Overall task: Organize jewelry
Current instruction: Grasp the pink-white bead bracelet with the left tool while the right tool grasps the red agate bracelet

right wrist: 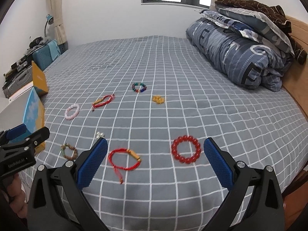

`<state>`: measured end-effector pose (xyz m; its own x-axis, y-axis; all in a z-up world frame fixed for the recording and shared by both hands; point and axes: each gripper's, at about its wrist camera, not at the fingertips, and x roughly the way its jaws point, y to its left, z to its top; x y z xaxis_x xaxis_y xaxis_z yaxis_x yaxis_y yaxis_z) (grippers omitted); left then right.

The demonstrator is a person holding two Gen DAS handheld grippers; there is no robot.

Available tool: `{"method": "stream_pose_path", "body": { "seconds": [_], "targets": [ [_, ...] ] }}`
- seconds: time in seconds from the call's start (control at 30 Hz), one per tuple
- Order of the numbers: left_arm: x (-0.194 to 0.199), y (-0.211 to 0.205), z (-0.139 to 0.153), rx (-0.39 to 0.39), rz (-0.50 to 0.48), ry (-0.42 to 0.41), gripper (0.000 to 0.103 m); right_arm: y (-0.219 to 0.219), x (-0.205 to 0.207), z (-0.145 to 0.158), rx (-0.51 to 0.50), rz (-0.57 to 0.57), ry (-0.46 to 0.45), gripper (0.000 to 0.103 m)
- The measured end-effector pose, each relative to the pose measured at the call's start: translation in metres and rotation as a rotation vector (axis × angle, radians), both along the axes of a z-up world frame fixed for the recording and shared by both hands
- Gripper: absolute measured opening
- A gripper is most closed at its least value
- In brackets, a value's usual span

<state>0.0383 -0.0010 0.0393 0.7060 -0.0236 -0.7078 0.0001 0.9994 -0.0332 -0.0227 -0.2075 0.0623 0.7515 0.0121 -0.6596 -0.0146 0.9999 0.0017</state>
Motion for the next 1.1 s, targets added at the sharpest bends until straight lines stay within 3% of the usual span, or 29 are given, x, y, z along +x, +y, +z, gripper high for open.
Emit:
{"method": "stream_pose_path", "body": {
  "seconds": [0.2, 0.63, 0.9, 1.1],
  "targets": [
    [0.043, 0.006, -0.005, -0.023, 0.022, 0.065, 0.097, -0.006, 0.029, -0.009, -0.020, -0.019, 0.053, 0.096],
    [0.152, 0.008, -0.058, 0.032, 0.046, 0.221, 0.097, -0.021, 0.090, -0.078, -0.042, -0.077, 0.252, 0.096],
    [0.183, 0.030, -0.101, 0.041, 0.100, 0.291, 0.097, -0.037, 0.097, -0.115, -0.035, -0.092, 0.322, 0.096],
    [0.198, 0.042, -0.114, 0.032, 0.137, 0.310, 0.097, -0.041, 0.097, -0.128, -0.039, -0.090, 0.352, 0.096]
  ]
}}
